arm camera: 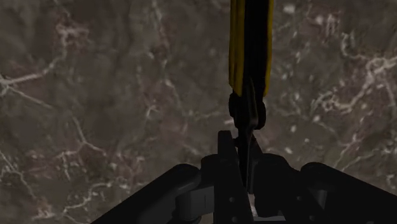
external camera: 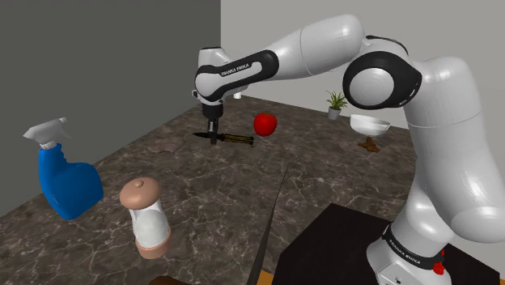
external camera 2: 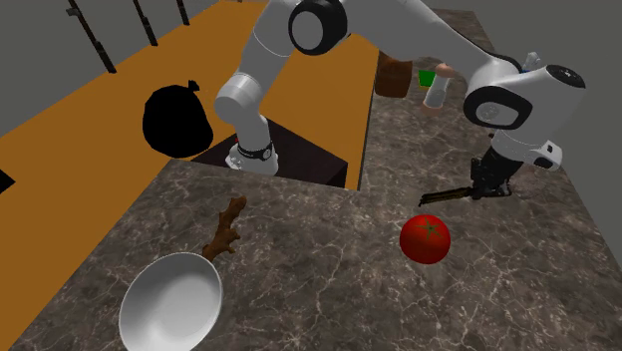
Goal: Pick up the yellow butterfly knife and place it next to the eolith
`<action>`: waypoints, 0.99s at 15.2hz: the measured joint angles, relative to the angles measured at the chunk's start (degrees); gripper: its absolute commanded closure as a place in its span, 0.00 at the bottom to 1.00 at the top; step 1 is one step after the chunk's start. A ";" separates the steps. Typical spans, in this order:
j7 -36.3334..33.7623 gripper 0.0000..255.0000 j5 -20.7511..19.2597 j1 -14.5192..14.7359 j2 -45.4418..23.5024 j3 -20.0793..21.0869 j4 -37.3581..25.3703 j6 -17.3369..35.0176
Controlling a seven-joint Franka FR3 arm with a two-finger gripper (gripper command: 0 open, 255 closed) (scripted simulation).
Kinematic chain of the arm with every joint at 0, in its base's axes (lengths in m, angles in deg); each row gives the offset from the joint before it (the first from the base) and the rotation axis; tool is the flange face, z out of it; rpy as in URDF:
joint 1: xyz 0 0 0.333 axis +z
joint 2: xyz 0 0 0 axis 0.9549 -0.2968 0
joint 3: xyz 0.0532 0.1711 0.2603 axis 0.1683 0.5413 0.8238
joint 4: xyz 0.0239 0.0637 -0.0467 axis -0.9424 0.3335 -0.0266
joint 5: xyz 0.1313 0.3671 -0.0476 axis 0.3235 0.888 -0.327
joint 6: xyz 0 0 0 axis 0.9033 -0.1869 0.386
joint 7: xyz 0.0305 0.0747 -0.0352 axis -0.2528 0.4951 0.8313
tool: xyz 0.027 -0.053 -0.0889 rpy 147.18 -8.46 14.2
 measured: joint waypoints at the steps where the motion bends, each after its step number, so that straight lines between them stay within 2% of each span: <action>1: 0.00 1.00 0.00 0.00 0.00 0.00 0.01 0.01; 2: 0.00 0.00 0.00 0.00 0.00 0.00 0.01 0.01; 8: 0.00 0.00 0.00 0.00 0.00 0.00 0.01 0.01; 12: -0.23 0.00 -0.44 -0.14 1.61 -0.30 -3.14 -4.64; 15: -0.39 0.00 -0.57 -0.09 1.94 -0.35 -4.06 -5.91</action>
